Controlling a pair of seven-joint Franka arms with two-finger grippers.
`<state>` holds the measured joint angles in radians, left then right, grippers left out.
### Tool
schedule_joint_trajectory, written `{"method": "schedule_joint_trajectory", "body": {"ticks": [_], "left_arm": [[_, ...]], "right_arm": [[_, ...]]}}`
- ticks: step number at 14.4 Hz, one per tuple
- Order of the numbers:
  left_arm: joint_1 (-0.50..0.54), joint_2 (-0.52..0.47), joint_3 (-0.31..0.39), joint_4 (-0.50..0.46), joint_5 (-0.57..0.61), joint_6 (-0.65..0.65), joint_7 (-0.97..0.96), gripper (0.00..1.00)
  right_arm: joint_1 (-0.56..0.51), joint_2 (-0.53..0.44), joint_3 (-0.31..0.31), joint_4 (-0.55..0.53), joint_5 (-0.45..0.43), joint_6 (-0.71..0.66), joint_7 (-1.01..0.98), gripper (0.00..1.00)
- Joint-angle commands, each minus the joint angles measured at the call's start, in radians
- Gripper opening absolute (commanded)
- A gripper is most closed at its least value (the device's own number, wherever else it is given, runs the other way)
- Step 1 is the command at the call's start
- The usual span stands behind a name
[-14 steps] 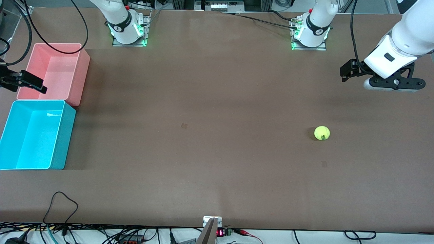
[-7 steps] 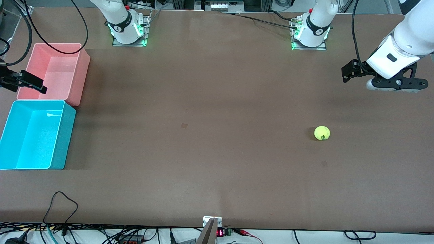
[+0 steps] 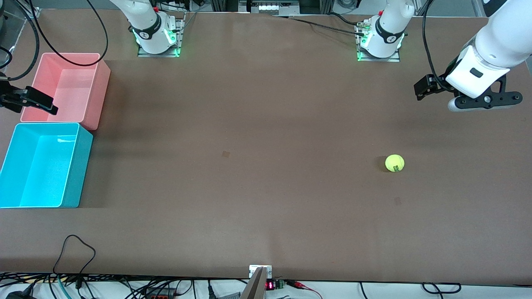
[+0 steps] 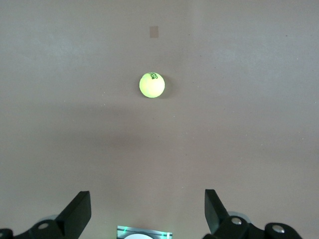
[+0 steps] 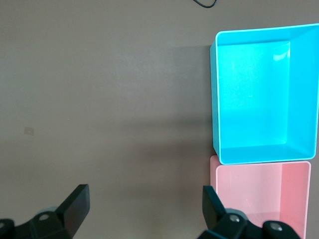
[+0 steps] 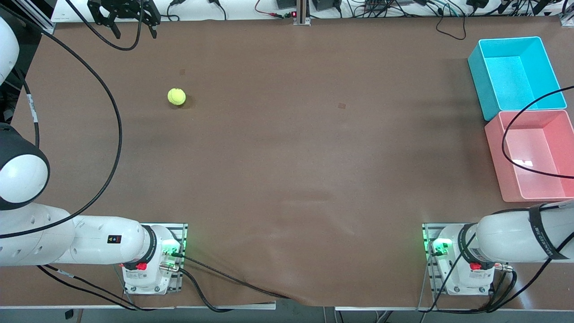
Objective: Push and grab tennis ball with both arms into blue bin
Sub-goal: 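Lower the left gripper beside the yellow-green tennis ball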
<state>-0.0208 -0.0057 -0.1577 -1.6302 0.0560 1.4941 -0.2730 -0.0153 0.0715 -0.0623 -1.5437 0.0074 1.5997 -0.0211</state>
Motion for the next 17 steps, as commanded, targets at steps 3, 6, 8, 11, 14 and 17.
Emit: {"method": "schedule_joint_trajectory", "body": {"ticks": [3, 6, 8, 11, 14, 17], "left_arm": [[0.007, 0.0, -0.002, 0.023, 0.012, -0.029, -0.014, 0.84], [0.004, -0.003, -0.008, 0.026, 0.015, -0.032, 0.049, 0.16], [0.008, -0.004, -0.005, 0.027, 0.01, -0.054, 0.051, 0.01], [0.01, -0.002, 0.001, 0.041, 0.004, -0.077, 0.054, 0.0], [0.018, 0.0, 0.006, 0.041, 0.001, -0.069, 0.159, 0.0], [0.019, -0.002, 0.006, 0.041, 0.001, -0.072, 0.195, 0.0]], "right_arm": [[-0.008, 0.004, 0.004, 0.002, 0.017, -0.006, -0.016, 1.0], [-0.009, 0.004, 0.002, 0.002, 0.017, -0.006, -0.017, 1.0], [-0.009, 0.004, 0.002, 0.002, 0.017, -0.006, -0.016, 1.0], [-0.009, 0.004, 0.002, 0.002, 0.017, -0.004, -0.016, 1.0], [-0.009, 0.005, 0.002, 0.002, 0.017, -0.004, -0.016, 1.0], [-0.009, 0.005, 0.004, 0.001, 0.017, -0.006, -0.016, 1.0]]}}
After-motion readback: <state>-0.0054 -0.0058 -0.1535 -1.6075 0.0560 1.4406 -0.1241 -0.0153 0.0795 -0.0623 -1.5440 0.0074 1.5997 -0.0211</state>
